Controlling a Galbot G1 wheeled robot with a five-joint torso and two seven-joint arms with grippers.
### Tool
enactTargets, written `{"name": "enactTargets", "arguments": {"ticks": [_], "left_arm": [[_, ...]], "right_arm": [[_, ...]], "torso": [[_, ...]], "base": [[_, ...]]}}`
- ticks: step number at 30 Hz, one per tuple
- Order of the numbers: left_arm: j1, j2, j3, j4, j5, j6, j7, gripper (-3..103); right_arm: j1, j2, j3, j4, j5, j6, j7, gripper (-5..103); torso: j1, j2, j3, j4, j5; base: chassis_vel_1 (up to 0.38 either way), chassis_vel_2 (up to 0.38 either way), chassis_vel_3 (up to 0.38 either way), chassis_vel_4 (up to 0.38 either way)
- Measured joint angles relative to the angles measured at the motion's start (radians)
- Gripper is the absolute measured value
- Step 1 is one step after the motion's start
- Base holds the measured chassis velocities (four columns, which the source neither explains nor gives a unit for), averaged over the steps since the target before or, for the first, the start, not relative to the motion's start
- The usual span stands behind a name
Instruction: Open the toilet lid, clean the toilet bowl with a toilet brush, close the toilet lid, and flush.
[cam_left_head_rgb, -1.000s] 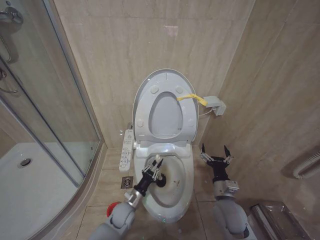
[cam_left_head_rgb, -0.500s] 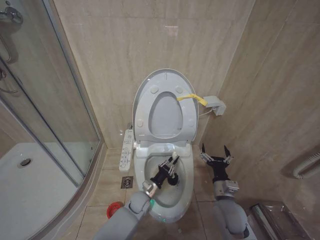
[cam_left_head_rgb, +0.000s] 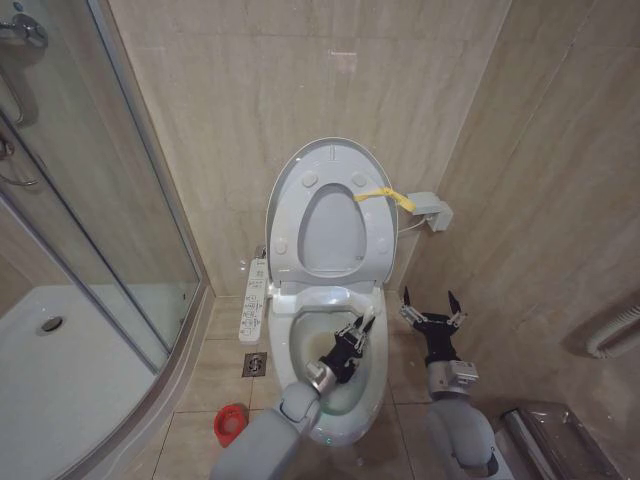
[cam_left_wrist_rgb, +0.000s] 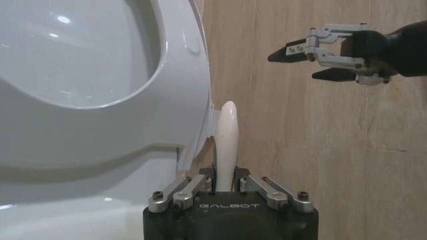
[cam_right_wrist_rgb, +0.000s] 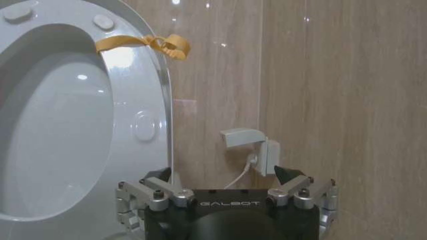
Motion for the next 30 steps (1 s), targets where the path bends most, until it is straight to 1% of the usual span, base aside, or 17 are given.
{"name": "enactTargets", "arguments": {"ticks": [6, 9, 13, 16, 18, 20, 24, 27, 30], "left_arm": [[-0.028, -0.015, 0.01, -0.012, -0.002, 0.004, -0.001, 18], [-0.026, -0.028, 0.017, 0.048, 0.002, -0.011, 0.01, 18], [-0.033, -0.032, 0.016, 0.087, 0.006, -0.023, 0.017, 18], [-0.049, -0.028, 0.021, 0.077, 0.003, -0.017, 0.018, 18], [-0.076, -0.029, 0.029, 0.066, -0.008, -0.012, 0.018, 18], [-0.089, -0.032, 0.032, 0.066, -0.014, -0.011, 0.017, 18], [-0.116, -0.044, 0.047, 0.106, -0.021, -0.015, 0.023, 18], [-0.12, -0.052, 0.071, 0.177, -0.024, -0.027, 0.036, 18], [-0.126, -0.052, 0.079, 0.192, -0.026, -0.03, 0.04, 18]], "right_arm": [[0.0, 0.0, 0.0, 0.0, 0.0, 0.0, 0.0, 100], [0.0, 0.0, 0.0, 0.0, 0.0, 0.0, 0.0, 100], [0.0, 0.0, 0.0, 0.0, 0.0, 0.0, 0.0, 100], [0.0, 0.0, 0.0, 0.0, 0.0, 0.0, 0.0, 100], [0.0, 0.0, 0.0, 0.0, 0.0, 0.0, 0.0, 100], [0.0, 0.0, 0.0, 0.0, 0.0, 0.0, 0.0, 100], [0.0, 0.0, 0.0, 0.0, 0.0, 0.0, 0.0, 100], [0.0, 0.0, 0.0, 0.0, 0.0, 0.0, 0.0, 100], [0.0, 0.0, 0.0, 0.0, 0.0, 0.0, 0.0, 100]], "torso": [[0.0, 0.0, 0.0, -0.0004, -0.0002], [0.0, 0.0, 0.0, -0.0001, -0.0002], [0.0, 0.0, 0.0, 0.0001, -0.0002], [0.0, 0.0, 0.0, 0.0001, -0.0001], [0.0, 0.0, 0.0, -0.0004, -0.0003], [0.0, 0.0, 0.0, -0.0004, -0.0001], [0.0, 0.0, 0.0, -0.0004, -0.0002], [0.0, 0.0, 0.0, 0.0, -0.0002], [0.0, 0.0, 0.0, 0.0001, -0.0002]], "base": [[0.0, 0.0, 0.0, 0.0], [0.0, 0.0, 0.0, 0.0], [0.0, 0.0, 0.0, 0.0], [0.0, 0.0, 0.0, 0.0], [0.0, 0.0, 0.0, 0.0], [0.0, 0.0, 0.0, 0.0], [0.0, 0.0, 0.0, 0.0], [0.0, 0.0, 0.0, 0.0], [0.0, 0.0, 0.0, 0.0]]}}
